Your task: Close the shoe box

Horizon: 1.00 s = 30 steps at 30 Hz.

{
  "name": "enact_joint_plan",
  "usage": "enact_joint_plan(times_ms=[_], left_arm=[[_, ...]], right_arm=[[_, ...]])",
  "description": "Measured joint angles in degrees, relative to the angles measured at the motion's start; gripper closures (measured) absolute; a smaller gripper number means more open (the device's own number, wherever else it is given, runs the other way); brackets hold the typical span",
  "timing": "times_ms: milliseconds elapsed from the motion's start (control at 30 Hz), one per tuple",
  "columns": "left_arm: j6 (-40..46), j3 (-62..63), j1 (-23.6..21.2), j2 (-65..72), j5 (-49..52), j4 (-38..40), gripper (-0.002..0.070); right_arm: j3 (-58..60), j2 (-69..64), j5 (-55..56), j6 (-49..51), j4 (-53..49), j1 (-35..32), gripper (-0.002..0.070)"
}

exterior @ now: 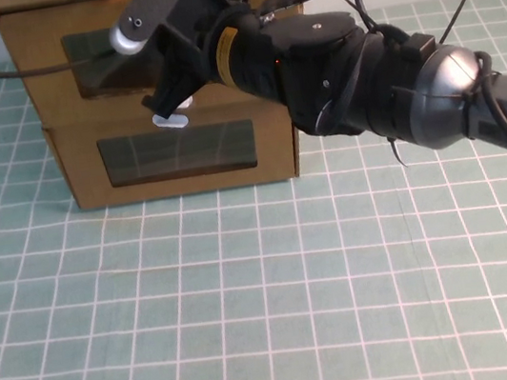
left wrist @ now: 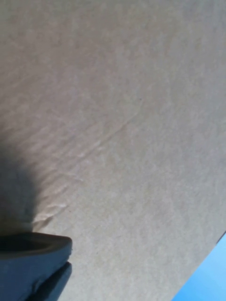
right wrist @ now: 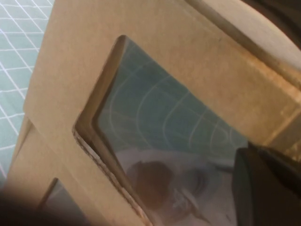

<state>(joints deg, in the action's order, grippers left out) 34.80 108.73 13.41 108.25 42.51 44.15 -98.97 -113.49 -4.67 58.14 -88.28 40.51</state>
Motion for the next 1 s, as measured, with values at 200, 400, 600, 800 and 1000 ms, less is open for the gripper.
enact_joint_plan(times_ms=[200, 400, 600, 800, 1000], left_arm=[[0.0, 0.0, 0.0, 0.0, 0.2, 0.0, 0.0680], [0.0, 0.0, -0.1, -1.6, 2.4, 1.1, 0.0680], [1.2, 0.0, 0.0, -6.7, 2.8, 2.6, 0.0680], [1.8, -0.1, 0.0, -12.2, 2.6, 2.1, 0.0680], [2.3, -0.5, 0.0, -16.3, 4.8, -3.3, 0.0680]], right_arm=[[0.0, 0.0, 2.1, 0.4, 0.0, -0.5, 0.0689], [0.0, 0.9, 2.2, 0.6, 0.3, -0.5, 0.0689], [0.0, 3.2, 6.8, 0.6, 4.2, -0.5, 0.0689], [0.6, 5.3, 28.0, 17.3, -7.0, -0.5, 0.0689], [0.6, 7.4, 34.9, 28.6, -10.9, -2.2, 0.0689]])
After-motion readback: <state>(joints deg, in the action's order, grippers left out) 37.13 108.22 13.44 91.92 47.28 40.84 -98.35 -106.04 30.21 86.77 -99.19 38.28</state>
